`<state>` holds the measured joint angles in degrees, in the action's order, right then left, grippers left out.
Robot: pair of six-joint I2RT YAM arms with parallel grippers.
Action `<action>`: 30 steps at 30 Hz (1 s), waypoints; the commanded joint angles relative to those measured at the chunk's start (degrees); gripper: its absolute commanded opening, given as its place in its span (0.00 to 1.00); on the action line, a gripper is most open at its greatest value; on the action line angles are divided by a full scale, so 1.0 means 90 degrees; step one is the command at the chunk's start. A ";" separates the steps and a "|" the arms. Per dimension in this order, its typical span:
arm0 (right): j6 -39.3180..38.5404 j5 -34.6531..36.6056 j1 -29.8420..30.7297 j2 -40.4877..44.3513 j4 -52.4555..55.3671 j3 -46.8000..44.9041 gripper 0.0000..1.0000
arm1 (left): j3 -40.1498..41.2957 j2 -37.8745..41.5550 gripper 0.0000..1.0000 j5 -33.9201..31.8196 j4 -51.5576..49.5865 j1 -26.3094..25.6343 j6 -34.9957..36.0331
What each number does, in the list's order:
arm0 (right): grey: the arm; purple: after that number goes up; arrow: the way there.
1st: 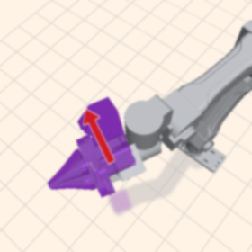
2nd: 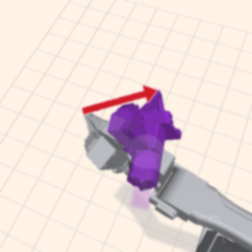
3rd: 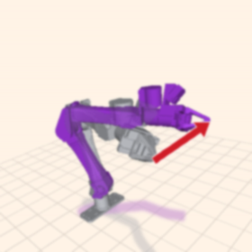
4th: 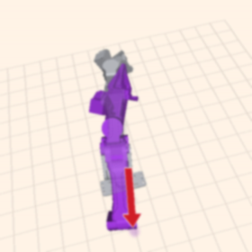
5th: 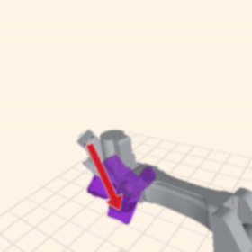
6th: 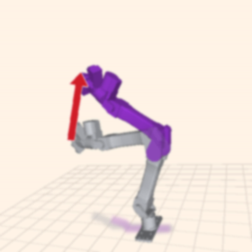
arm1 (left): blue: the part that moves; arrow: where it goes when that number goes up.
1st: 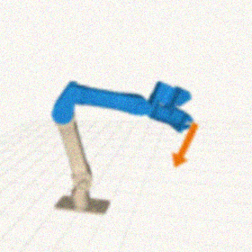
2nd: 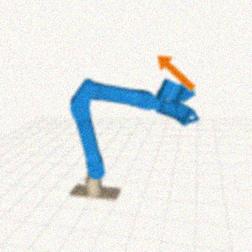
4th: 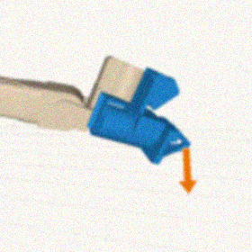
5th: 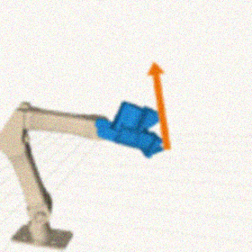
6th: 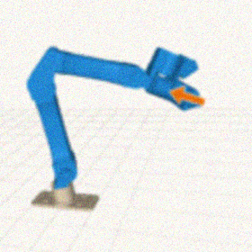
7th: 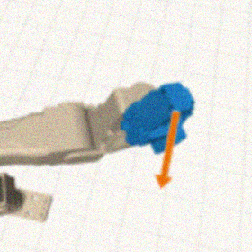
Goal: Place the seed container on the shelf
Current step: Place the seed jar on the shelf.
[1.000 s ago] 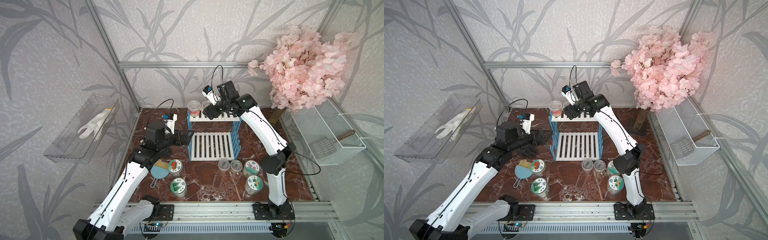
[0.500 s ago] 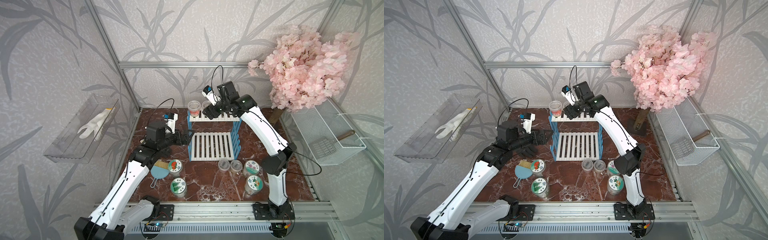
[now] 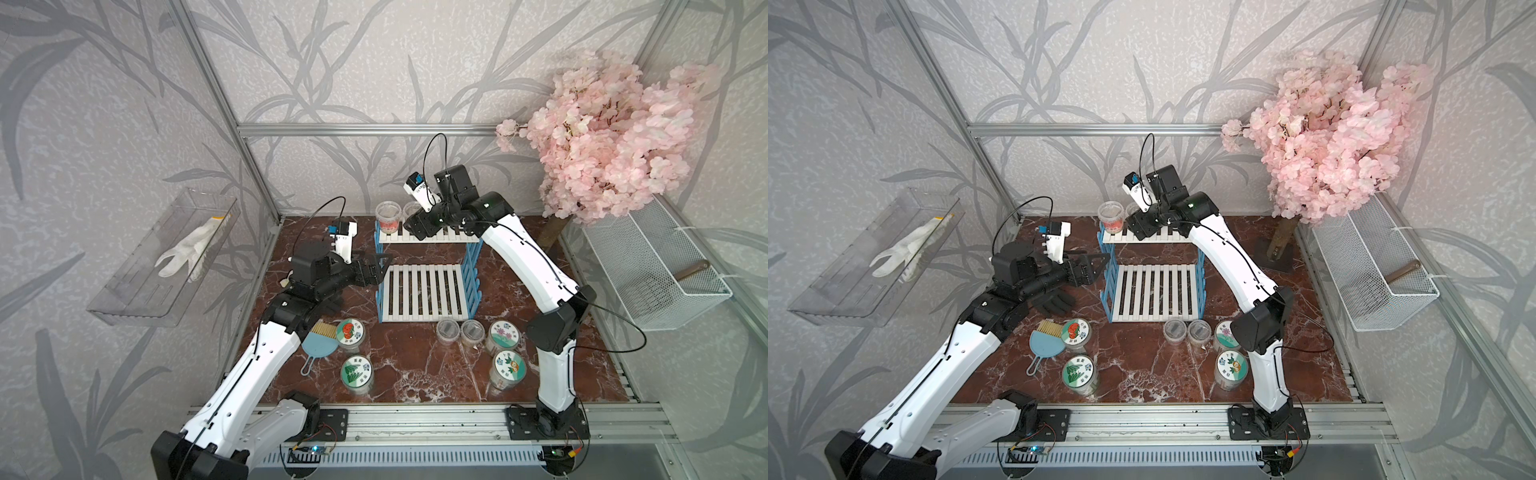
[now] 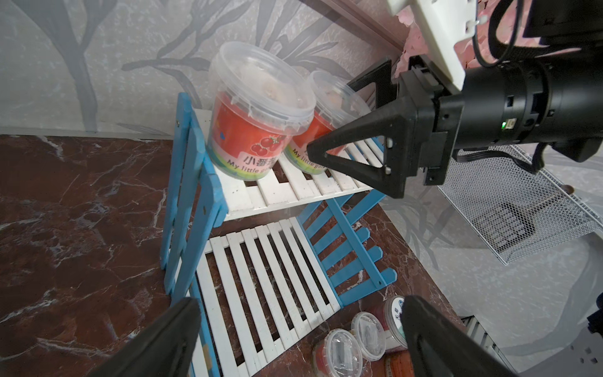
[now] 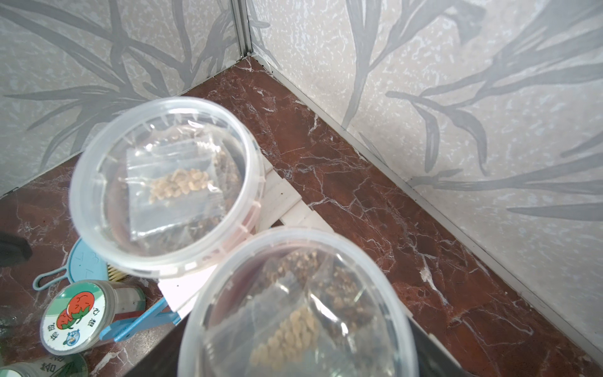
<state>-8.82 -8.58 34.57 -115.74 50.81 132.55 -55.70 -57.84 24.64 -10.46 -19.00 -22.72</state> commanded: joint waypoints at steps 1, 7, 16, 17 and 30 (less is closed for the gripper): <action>-0.0066 0.0162 -0.0027 0.0369 -0.0101 -0.0091 0.85 | 0.0061 0.0142 1.00 0.0100 0.0171 0.0022 0.0088; 0.0064 -0.0072 -0.0042 0.0501 -0.0289 -0.0308 0.86 | 0.0086 0.0128 1.00 0.0122 0.0166 0.0019 0.0049; 0.0024 -0.0092 -0.0039 0.1033 -0.1004 -0.1281 0.97 | 0.0082 0.0165 1.00 0.0070 0.0065 0.0022 0.0034; 0.0013 -0.0092 -0.0041 0.1131 -0.1179 -0.1492 0.97 | 0.0104 0.0178 1.00 0.0065 0.0057 0.0022 0.0034; -0.0099 -0.0451 -0.0196 0.1964 -0.2298 -0.2951 0.99 | 0.0096 0.0186 1.00 0.0045 0.0032 0.0022 0.0063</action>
<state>-9.67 -10.59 34.11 -100.86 34.37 107.83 -55.22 -57.04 25.12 -10.46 -19.00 -22.68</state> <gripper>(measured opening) 0.993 0.999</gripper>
